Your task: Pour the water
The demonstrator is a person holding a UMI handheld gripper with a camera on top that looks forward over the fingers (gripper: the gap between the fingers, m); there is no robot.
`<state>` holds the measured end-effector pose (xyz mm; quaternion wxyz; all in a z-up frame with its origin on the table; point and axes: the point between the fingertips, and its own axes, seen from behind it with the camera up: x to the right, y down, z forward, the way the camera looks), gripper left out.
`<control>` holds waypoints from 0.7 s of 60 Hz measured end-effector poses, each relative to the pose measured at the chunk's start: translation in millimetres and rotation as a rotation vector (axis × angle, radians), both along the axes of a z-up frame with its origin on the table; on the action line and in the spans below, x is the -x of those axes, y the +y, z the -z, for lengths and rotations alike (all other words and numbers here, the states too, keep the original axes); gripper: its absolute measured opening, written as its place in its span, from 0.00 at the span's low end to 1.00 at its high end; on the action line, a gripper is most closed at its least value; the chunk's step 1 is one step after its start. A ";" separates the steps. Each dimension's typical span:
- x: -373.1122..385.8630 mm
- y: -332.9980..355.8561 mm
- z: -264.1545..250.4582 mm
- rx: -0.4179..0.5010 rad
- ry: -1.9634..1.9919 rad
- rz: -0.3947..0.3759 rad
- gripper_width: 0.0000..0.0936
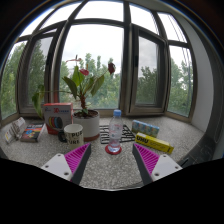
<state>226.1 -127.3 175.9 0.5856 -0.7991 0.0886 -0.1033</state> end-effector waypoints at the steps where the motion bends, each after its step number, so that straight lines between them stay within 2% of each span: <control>1: 4.2 -9.1 -2.1 -0.002 -0.003 0.000 0.91; 23: 76.7 -184.6 -17.9 0.020 -0.067 0.019 0.91; 42: 106.8 -242.9 -30.4 -0.008 -0.047 0.006 0.91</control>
